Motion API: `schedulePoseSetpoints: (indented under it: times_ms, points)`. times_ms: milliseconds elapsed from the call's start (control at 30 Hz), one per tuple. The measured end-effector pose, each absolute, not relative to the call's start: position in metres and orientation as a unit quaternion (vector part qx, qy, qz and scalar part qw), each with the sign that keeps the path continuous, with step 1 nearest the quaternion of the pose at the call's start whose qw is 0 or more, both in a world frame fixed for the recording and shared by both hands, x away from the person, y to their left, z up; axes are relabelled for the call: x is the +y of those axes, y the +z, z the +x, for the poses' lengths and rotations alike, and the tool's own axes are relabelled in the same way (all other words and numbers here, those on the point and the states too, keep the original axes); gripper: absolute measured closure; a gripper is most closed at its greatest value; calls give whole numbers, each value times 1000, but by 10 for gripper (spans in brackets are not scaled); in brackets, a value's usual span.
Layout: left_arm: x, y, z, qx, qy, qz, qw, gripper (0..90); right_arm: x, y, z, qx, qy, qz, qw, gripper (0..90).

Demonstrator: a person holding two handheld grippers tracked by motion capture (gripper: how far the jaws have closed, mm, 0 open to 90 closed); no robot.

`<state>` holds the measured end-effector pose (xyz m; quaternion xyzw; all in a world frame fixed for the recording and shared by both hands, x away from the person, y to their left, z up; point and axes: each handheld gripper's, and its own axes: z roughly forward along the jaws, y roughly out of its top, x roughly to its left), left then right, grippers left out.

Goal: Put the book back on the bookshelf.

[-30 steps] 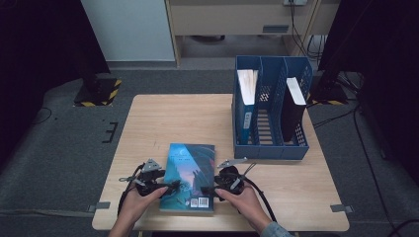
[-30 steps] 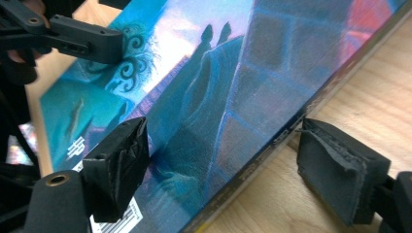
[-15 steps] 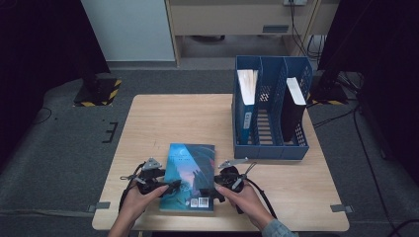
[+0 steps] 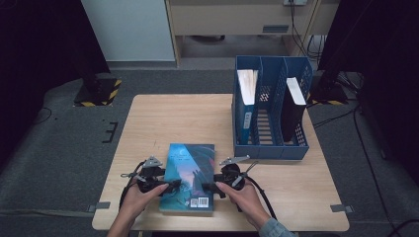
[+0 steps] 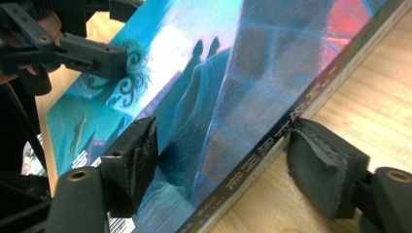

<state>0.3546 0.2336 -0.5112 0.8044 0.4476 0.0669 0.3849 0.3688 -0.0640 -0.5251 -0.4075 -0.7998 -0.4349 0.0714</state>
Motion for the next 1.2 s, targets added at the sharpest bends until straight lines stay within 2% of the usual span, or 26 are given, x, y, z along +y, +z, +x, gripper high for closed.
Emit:
schedulePoseSetpoints:
  times_ms: [300, 867, 933, 1000, 1200]
  points:
    - [240, -511, 355, 453, 68, 802, 383, 149, -53, -514, 373, -804, -442, -395, 53, 313]
    - [246, -512, 368, 447, 48, 805, 387, 151, -48, -514, 386, -826, -422, -366, 76, 288]
    - [248, -511, 368, 448, 51, 805, 386, 178, -47, -513, 386, -830, -416, -363, 75, 270]
    - [250, -508, 368, 452, 55, 802, 387, 247, -44, -512, 386, -834, -410, -362, 72, 262]
    - [257, -502, 369, 455, 64, 802, 383, 440, -45, -509, 392, -837, -401, -363, 88, 314]
